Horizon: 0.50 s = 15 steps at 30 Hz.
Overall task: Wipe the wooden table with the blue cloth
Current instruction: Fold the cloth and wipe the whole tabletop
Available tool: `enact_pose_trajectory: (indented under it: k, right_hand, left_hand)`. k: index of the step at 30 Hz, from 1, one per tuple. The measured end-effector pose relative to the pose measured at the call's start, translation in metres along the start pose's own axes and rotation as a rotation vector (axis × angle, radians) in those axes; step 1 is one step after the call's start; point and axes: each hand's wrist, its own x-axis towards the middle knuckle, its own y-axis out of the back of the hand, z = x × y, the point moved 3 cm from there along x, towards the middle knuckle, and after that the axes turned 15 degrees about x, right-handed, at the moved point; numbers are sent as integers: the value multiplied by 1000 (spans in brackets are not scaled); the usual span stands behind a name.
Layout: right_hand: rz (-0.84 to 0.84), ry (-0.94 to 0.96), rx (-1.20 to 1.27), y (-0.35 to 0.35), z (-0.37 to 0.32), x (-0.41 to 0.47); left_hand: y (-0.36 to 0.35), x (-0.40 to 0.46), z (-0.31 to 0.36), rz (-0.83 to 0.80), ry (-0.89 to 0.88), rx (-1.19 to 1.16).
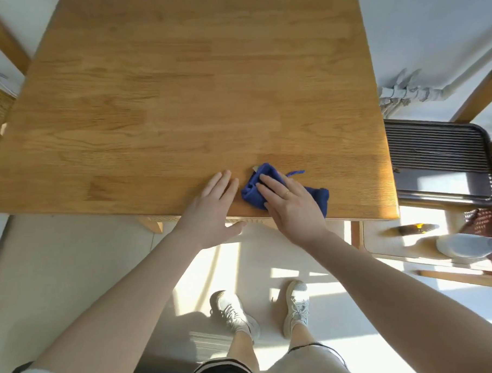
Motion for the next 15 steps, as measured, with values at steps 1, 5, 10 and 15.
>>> enact_pose_trajectory:
  k: [1,5,10,15]
  right_hand:
    - [6,-3,-8,0,3,12]
    - [87,-172,10,1,4,62]
    - [168,-227,-48,-13,-18,57]
    - [32,-94,-36,-42,-57,22]
  left_hand:
    - [-1,-2,-2,40,-16,-24]
    - [-7,-8,-12,137,25,-95]
    - [-4,-14,-51,118,125,-35]
    - [-7,-15,-91,49,251,-23]
